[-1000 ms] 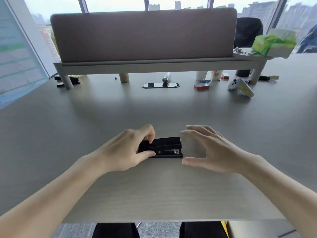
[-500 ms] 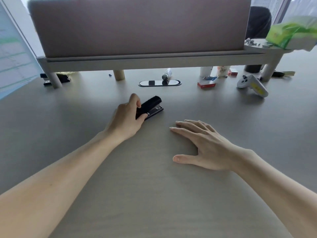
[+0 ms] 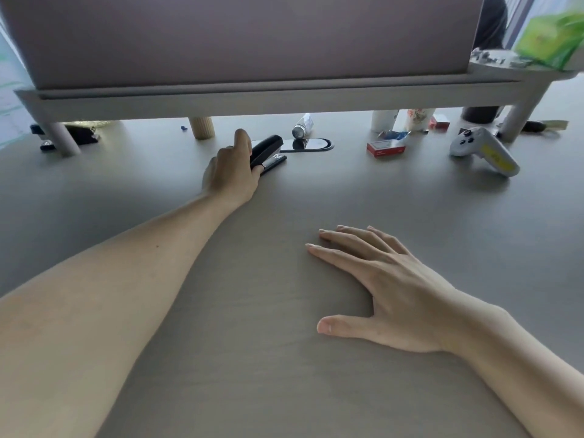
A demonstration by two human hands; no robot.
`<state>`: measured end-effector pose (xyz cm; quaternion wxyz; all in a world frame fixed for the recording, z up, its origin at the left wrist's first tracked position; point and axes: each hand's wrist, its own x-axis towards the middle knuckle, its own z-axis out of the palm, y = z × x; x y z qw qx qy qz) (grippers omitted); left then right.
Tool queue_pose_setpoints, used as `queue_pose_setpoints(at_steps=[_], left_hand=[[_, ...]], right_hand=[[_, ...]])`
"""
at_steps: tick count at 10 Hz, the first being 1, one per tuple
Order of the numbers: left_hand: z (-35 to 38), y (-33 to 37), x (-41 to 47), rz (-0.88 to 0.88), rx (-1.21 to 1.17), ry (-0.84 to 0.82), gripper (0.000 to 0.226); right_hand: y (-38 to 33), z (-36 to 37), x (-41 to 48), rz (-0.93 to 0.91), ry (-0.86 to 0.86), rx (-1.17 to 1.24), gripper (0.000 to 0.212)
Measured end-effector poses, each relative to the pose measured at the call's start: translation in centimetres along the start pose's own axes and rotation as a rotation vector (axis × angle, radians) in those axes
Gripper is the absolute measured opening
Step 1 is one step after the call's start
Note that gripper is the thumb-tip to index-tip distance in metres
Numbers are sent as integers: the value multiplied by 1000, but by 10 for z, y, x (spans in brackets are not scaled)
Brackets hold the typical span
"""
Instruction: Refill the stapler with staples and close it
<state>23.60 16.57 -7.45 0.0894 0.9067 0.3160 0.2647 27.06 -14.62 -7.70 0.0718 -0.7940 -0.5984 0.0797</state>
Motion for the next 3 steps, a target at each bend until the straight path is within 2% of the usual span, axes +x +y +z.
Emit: queue_pose_setpoints(at_steps=[2, 3], left_hand=[[-3, -1, 1, 1, -19, -18, 37], [-10, 1, -6, 50, -36, 39, 45]], right_hand=[[0, -1, -1, -8, -11, -7, 109], [-3, -4, -3, -15, -15, -1, 107]])
